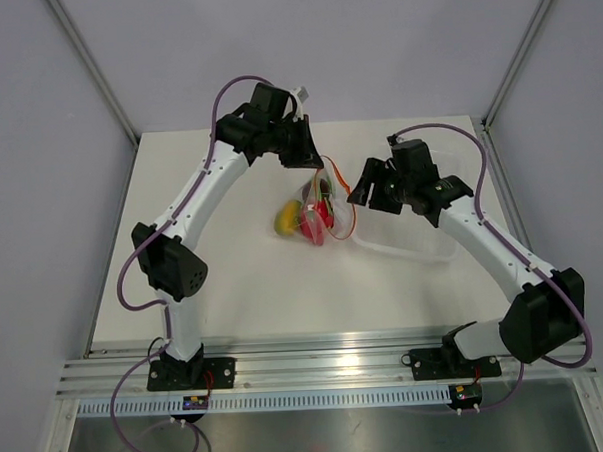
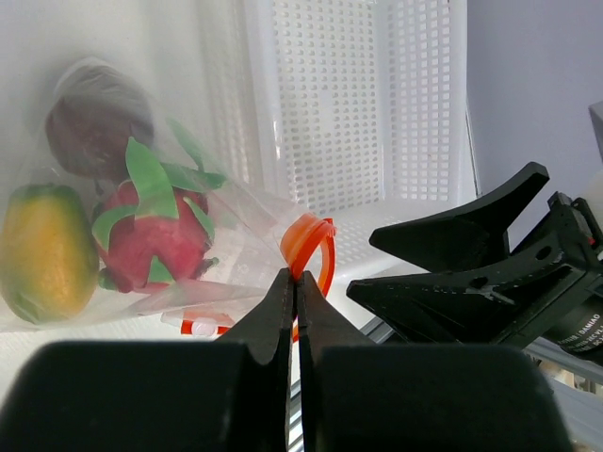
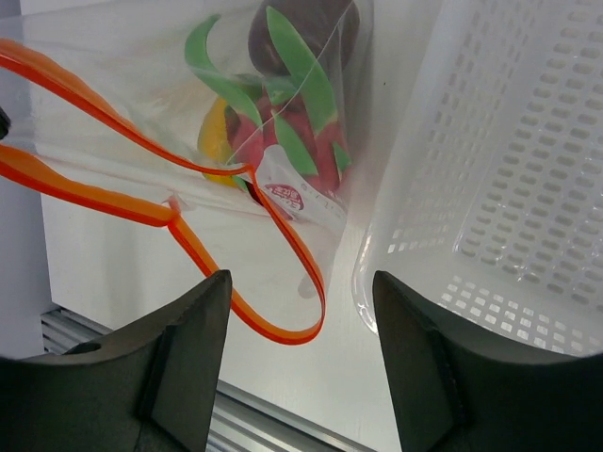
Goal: Place the food in the zip-top bag and seal the zipper
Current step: Place the zipper food storage bag at the center of the board.
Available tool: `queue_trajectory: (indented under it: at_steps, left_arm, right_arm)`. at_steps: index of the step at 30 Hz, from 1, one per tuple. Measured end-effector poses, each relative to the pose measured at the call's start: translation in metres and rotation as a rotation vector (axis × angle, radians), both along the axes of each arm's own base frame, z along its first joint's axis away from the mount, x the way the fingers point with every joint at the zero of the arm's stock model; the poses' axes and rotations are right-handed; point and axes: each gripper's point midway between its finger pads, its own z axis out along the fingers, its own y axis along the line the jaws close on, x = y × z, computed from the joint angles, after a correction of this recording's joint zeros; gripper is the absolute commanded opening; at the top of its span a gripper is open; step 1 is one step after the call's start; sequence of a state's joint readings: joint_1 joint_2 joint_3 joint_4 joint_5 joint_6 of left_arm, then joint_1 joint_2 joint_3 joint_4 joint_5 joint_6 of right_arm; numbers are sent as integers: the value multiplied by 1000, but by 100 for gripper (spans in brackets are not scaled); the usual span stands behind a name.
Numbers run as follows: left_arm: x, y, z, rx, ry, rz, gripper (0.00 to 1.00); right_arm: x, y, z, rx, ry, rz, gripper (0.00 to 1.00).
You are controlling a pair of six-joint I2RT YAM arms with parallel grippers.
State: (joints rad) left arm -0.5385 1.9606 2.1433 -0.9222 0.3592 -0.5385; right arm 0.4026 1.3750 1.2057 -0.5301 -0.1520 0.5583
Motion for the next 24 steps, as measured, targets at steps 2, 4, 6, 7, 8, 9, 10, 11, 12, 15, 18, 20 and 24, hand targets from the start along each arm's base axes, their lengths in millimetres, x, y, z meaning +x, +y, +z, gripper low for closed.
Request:
queue_trajectory:
  at_steps: [2,4,6,7,8,9,10,11,12,15,18,20,24]
  left_arm:
    - [0,2,1,3,-4,0,0]
    - [1,5,1,5,-6,2,0]
    - [3,7,1,9,-11,4,0]
    - [4,8,1,10,-14,4,0]
    - [4,8,1,12,-16,2,0]
    - [4,8,1,15,-20,-1,0]
    - [4,9,0,18,-23,-4,0]
    - [4,10,1,21,-26,-6,0]
    - [4,10,1,23,-29,-9,0]
    - [4,13,2,33,-40,-16,4]
    - [10,16,6,45,-74,-29,48]
    - [17,18,14,44,-115,-35,63]
    - [33,32,21,70,-209,-36,60]
  right_arm:
    - [-2,3,-6,0,16,19,56]
    - [-1,8,-16,-4,42,36,41]
    - [1,12,-28,-14,69,48,35]
    - [2,13,-35,-18,89,52,34]
    - [3,15,-42,-22,105,57,33]
    - [5,17,-47,-26,120,62,33]
    - [7,19,-51,-31,135,65,24]
    - [14,22,-53,-33,139,74,17]
    - [21,27,-54,-33,140,85,9]
    - [42,37,-52,-30,132,93,0]
    - [58,41,-47,-28,126,81,0]
    - [72,42,-41,-15,126,62,0]
    - [111,35,-39,43,141,12,0]
